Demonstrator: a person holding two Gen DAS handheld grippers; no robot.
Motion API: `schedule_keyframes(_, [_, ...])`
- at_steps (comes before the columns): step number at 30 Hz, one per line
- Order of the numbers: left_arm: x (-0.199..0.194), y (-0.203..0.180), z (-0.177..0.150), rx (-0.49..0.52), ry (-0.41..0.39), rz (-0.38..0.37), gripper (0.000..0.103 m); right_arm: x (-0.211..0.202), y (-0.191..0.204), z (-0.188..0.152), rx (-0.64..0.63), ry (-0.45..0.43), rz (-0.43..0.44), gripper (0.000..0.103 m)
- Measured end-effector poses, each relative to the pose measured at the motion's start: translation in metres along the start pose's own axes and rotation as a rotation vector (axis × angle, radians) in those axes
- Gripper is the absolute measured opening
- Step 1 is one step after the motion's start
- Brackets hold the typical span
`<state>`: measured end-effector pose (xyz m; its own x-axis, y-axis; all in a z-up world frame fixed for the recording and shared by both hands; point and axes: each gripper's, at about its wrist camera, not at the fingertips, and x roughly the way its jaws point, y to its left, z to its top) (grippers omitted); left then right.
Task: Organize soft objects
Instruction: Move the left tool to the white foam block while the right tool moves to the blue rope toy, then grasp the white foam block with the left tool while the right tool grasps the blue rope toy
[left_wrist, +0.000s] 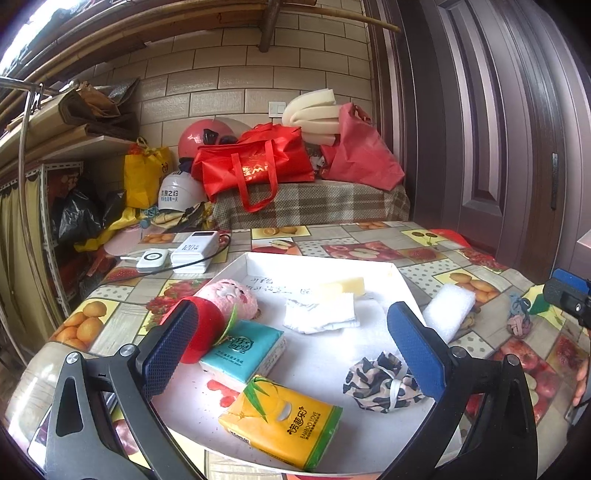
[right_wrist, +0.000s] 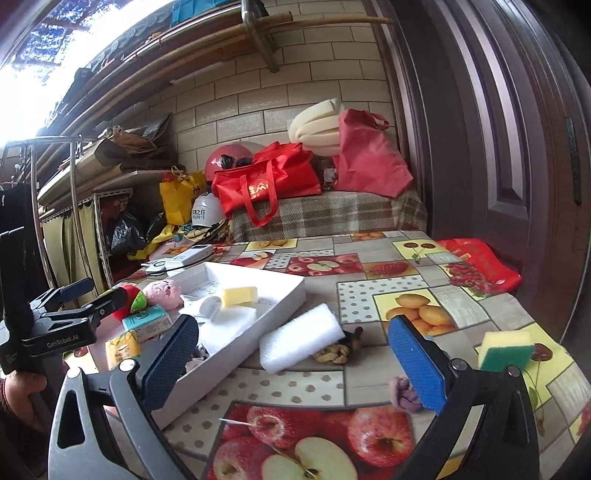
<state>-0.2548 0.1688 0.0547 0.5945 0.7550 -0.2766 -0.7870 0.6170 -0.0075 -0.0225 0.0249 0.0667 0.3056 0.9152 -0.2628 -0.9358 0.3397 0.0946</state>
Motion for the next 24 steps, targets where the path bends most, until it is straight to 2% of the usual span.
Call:
schedule_keyframes(4, [-0.002, -0.016, -0.001, 0.037, 0.007, -0.055, 0.103, -0.022, -0.045, 0.003, 0.069, -0.023, -0.097, 0.103])
schedule_keyframes(7, [-0.004, -0.030, -0.002, 0.067, 0.013, -0.103, 0.103, -0.028, -0.080, 0.003, 0.105, 0.026, -0.198, 0.103])
schedule_keyframes(9, [-0.005, -0.041, -0.003, 0.074, 0.023, -0.147, 0.103, -0.031, -0.106, 0.001, 0.162, 0.070, -0.225, 0.103])
schedule_keyframes(13, [-0.005, -0.070, -0.004, 0.112, 0.060, -0.231, 0.103, -0.024, -0.129, -0.002, 0.227, 0.161, -0.165, 0.103])
schedule_keyframes(18, [0.000, -0.106, -0.006, 0.173, 0.112, -0.304, 0.103, 0.018, -0.085, -0.006, -0.017, 0.299, -0.080, 0.102])
schedule_keyframes(20, [0.004, -0.116, -0.004, 0.168, 0.127, -0.318, 0.103, 0.039, -0.073, -0.008, -0.067, 0.347, -0.063, 0.093])
schedule_keyframes(21, [0.008, -0.122, -0.003, 0.162, 0.137, -0.321, 0.103, 0.050, -0.070, -0.009, -0.084, 0.377, -0.066, 0.085])
schedule_keyframes(23, [0.018, -0.132, 0.002, 0.154, 0.170, -0.335, 0.103, 0.071, -0.070, -0.013, -0.084, 0.451, -0.068, 0.065])
schedule_keyframes(24, [0.023, -0.137, 0.006, 0.145, 0.186, -0.340, 0.103, 0.079, -0.073, -0.017, -0.067, 0.497, -0.050, 0.046])
